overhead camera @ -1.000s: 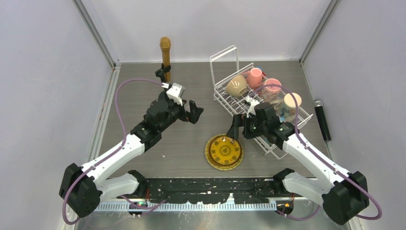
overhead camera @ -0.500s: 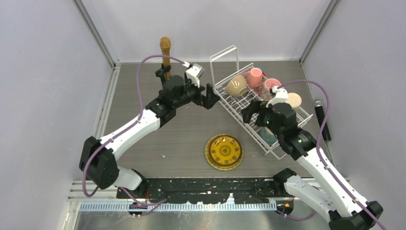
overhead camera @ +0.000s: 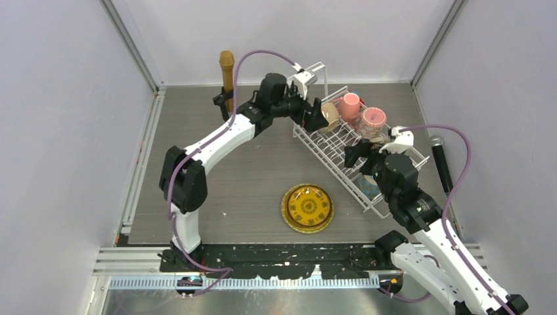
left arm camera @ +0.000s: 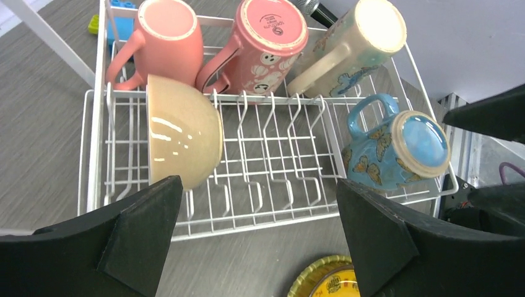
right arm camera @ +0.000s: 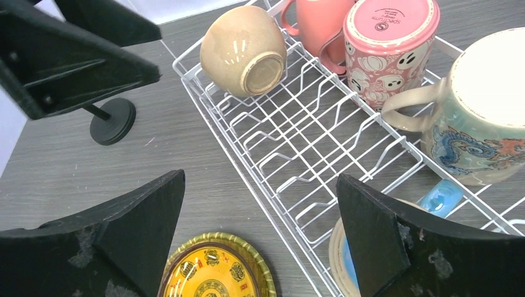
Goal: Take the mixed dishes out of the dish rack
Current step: Pick up the bowl from the dish rack.
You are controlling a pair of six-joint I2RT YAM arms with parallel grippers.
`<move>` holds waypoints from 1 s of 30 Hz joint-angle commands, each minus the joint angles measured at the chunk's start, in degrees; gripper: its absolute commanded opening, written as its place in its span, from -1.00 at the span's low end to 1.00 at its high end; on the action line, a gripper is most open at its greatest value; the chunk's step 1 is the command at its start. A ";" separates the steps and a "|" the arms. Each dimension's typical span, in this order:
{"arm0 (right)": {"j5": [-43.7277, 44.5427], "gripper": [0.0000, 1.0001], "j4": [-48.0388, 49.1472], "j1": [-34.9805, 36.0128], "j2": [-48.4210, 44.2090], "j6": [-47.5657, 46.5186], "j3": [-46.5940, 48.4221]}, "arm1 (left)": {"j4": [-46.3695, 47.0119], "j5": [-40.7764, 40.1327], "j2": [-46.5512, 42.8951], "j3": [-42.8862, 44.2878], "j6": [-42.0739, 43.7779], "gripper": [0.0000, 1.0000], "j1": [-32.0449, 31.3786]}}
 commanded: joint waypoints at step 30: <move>-1.33 0.99 6.14 0.03 -1.06 -2.02 -3.76 | -14.59 9.26 23.28 30.66 2.28 0.70 1.75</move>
